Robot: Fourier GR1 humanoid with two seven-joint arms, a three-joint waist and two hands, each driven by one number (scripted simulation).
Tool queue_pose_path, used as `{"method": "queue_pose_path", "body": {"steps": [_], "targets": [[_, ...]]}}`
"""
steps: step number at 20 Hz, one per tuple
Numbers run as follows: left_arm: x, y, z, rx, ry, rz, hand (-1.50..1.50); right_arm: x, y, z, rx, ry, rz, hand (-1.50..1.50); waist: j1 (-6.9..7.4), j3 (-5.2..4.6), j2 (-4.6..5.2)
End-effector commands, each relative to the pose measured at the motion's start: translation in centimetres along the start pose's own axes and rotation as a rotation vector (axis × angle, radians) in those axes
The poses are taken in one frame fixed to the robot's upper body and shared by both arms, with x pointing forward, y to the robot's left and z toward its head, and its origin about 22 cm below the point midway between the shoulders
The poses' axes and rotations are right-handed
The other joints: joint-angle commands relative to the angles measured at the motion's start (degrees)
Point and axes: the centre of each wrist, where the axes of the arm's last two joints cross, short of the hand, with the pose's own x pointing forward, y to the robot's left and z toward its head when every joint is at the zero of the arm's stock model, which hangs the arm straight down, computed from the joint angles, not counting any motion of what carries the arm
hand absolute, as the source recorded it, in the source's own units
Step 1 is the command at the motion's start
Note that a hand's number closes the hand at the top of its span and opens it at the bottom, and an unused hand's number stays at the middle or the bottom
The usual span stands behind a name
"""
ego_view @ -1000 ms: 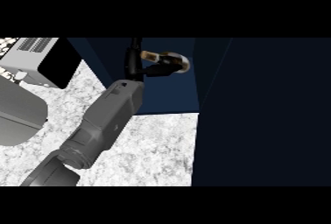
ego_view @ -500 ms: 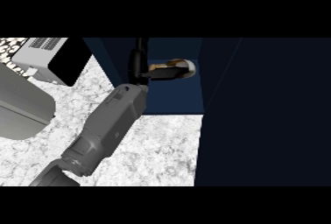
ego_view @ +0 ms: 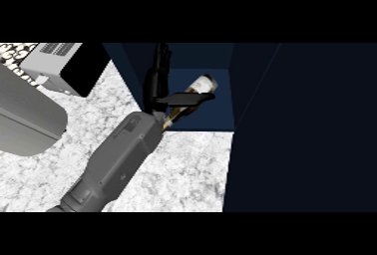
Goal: Pick up the wine, place it into the cabinet and close the cabinet
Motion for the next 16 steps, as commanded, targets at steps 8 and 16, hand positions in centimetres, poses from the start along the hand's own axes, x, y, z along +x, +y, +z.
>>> {"method": "queue_pose_path", "body": {"steps": [8,16], "targets": [[1.5,2.4,8.1,-0.062,0.01,0.104,-1.5,4.4,0.6,2.7,0.033,-0.084,-0.012,-1.5,0.0,0.0,0.02],[4.0,2.2,14.4,-0.021,-0.015,0.137,-1.5,4.6,0.8,2.6,0.028,-0.077,-0.007,-1.5,-0.6,-0.01,0.35]]}}
